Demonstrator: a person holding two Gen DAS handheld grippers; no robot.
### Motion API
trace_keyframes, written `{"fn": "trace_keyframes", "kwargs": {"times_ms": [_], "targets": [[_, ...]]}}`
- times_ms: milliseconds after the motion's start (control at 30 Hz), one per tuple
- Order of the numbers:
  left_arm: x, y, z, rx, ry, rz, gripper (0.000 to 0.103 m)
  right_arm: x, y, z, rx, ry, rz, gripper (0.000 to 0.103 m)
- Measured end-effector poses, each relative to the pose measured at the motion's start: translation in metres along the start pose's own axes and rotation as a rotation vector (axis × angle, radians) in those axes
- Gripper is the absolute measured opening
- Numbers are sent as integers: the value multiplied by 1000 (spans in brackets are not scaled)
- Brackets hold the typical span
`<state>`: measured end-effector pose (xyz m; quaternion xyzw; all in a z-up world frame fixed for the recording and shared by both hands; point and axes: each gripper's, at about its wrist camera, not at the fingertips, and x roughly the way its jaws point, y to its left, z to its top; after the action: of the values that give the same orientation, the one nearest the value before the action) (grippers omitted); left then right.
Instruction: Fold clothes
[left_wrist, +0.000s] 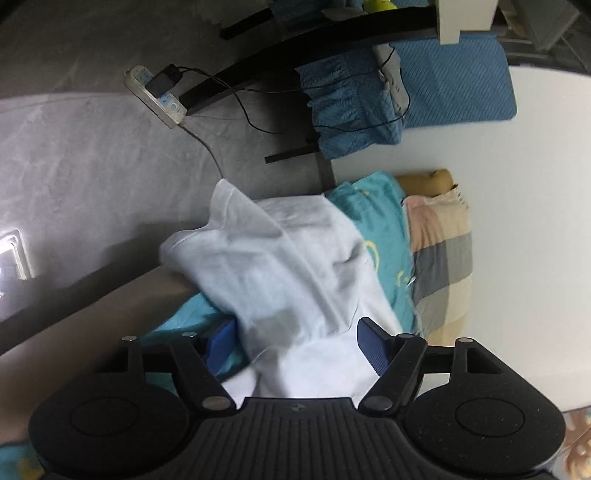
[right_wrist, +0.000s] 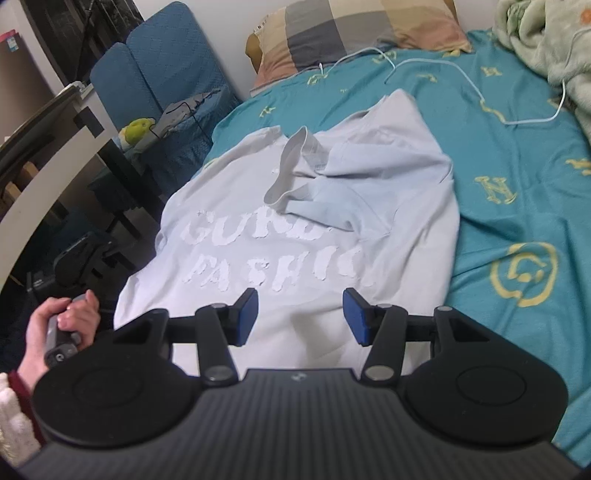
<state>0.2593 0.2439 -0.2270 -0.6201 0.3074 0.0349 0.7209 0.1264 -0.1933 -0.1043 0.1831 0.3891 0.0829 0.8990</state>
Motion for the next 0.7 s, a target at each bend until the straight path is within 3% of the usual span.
{"fn": "trace_keyframes", "kwargs": {"times_ms": [133,233,300,367,400,433,700], "targets": [[19,9,12,-31,-22,-25,73,11,-3,2,42,20,10,54],[30,10,19,-20,-39,-7,67,13,-4,3,60,26,11,54],[36,7,20,20,-41,22,52,12,-5,4,73,25,15,54],[40,3,20,68,-42,59,16,10,-7,6,97,20,26,54],[42,0,20,95,-44,81,6,9,-8,7,110,18,32,54],[42,-5,19,131,-50,102,3,7,-10,8,122,13,36,54],[19,-111,-27,588,-152,180,2,-17,-16,20,127,-44,12,54]]}}
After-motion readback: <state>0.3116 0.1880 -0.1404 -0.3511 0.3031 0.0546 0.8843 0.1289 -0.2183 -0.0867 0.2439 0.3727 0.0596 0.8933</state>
